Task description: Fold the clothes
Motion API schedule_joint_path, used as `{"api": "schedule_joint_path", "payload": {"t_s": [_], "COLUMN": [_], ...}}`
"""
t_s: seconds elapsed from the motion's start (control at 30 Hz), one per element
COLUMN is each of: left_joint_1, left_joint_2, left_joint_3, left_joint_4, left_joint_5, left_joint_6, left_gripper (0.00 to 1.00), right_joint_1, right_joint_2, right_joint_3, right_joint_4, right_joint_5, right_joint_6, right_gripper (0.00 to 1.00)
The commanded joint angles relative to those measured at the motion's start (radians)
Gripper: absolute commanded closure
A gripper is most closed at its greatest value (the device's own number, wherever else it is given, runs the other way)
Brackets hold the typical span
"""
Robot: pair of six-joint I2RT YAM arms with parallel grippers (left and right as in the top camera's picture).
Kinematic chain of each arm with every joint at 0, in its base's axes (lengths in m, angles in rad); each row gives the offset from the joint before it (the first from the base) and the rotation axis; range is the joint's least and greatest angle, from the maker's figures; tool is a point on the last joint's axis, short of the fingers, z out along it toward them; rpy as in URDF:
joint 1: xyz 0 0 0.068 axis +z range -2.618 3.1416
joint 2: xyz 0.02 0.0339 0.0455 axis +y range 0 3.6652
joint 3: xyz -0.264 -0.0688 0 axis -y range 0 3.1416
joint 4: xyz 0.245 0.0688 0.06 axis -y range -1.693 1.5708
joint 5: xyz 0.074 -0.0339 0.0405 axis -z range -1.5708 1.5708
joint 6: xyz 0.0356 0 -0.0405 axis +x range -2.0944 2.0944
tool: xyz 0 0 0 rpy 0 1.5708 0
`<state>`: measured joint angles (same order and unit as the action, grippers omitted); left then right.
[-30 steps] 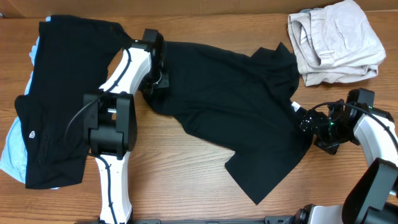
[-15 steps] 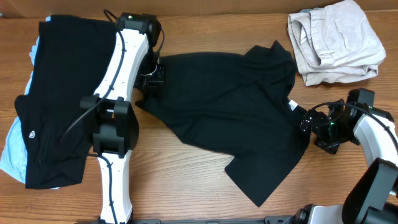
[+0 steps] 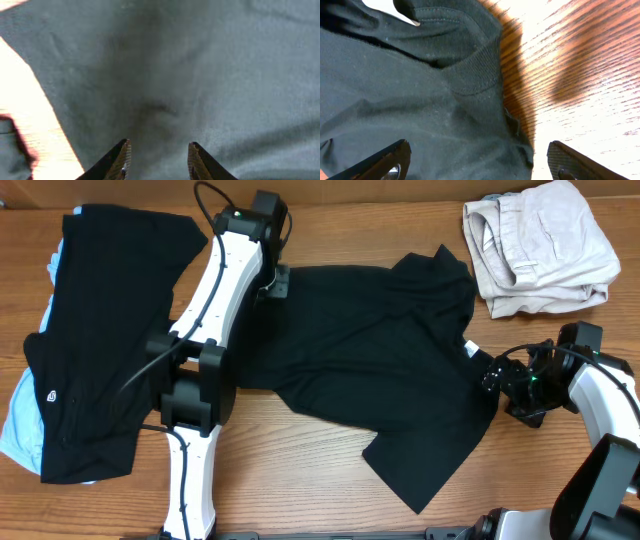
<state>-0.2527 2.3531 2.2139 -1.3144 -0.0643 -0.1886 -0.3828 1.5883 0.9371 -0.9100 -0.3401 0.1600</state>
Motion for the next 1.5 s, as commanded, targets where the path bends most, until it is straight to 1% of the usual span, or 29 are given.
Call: {"api": "schedule_joint_path", "payload": {"t_s": [0.0, 0.03, 0.07, 0.1, 0.23, 0.3, 0.4, 0.47, 0.53, 0.57, 0.7, 0.87, 0.9, 0.97, 1.07, 1.17, 1.33, 1.47], "left_joint_1": [0.025, 0.033, 0.051, 0.060, 0.090, 0.099, 0.104, 0.103, 0.102, 0.102, 0.102, 0.104, 0.104, 0.104, 0.104, 0.104, 0.104, 0.104], "left_joint_2": [-0.003, -0.003, -0.005, -0.006, -0.006, -0.013, -0.014, -0.024, -0.046, -0.064, -0.201, -0.426, -0.466, -0.523, -0.552, -0.545, -0.543, -0.543], "left_joint_3": [-0.005, 0.002, 0.013, 0.014, 0.011, -0.020, -0.081, -0.145, -0.216, -0.257, -0.423, -0.625, -0.672, -0.761, -0.871, -0.967, -1.043, -1.049], "left_joint_4": [-0.039, -0.080, -0.167, -0.218, -0.376, -0.376, -0.376, -0.376, -0.375, -0.366, -0.255, -0.092, -0.053, 0.036, 0.157, 0.253, 0.346, 0.373], "left_joint_5": [-0.021, -0.011, 0.014, 0.026, 0.024, 0.027, 0.032, 0.029, -0.001, -0.027, -0.051, -0.045, -0.043, -0.039, -0.022, 0.011, 0.021, 0.025], "left_joint_6": [-0.015, -0.015, -0.014, -0.014, 0.000, 0.025, 0.024, 0.024, -0.006, -0.031, -0.063, -0.070, -0.070, -0.069, -0.069, -0.070, -0.070, -0.069], "left_gripper": [0.57, 0.56, 0.56, 0.55, 0.55, 0.55, 0.59, 0.64, 0.68, 0.68, 0.68, 0.65, 0.63, 0.54, 0.48, 0.48, 0.55, 0.57], "right_joint_1": [0.004, 0.004, 0.004, 0.004, 0.004, 0.004, 0.004, 0.004, 0.004, 0.004, 0.004, 0.004, 0.004, 0.004, 0.004, 0.004, 0.004, 0.004], "right_joint_2": [-0.025, -0.025, -0.025, -0.025, -0.025, -0.025, -0.025, -0.025, -0.025, -0.025, -0.025, -0.025, -0.025, -0.025, -0.025, -0.025, -0.025, -0.025], "right_joint_3": [0.027, 0.027, 0.027, 0.027, 0.027, 0.027, 0.027, 0.027, 0.027, 0.027, 0.027, 0.027, 0.027, 0.027, 0.027, 0.027, 0.027, 0.027], "right_joint_4": [-0.005, -0.005, -0.004, -0.003, 0.004, 0.004, 0.003, 0.001, -0.001, -0.001, 0.003, 0.006, 0.008, 0.015, 0.020, 0.018, 0.017, 0.015], "right_joint_5": [0.006, 0.007, 0.006, 0.006, 0.006, 0.006, 0.006, 0.006, 0.006, 0.006, 0.006, 0.006, 0.006, 0.006, 0.006, 0.006, 0.006, 0.005], "right_joint_6": [-0.005, -0.006, -0.008, -0.008, -0.008, -0.008, -0.008, -0.008, -0.008, -0.008, -0.009, -0.008, -0.008, -0.008, -0.008, -0.008, -0.008, -0.008], "right_gripper": [0.09, 0.09, 0.09, 0.09, 0.09, 0.09, 0.09, 0.09, 0.09, 0.09, 0.09, 0.09, 0.09, 0.09, 0.09, 0.09, 0.09, 0.09]}}
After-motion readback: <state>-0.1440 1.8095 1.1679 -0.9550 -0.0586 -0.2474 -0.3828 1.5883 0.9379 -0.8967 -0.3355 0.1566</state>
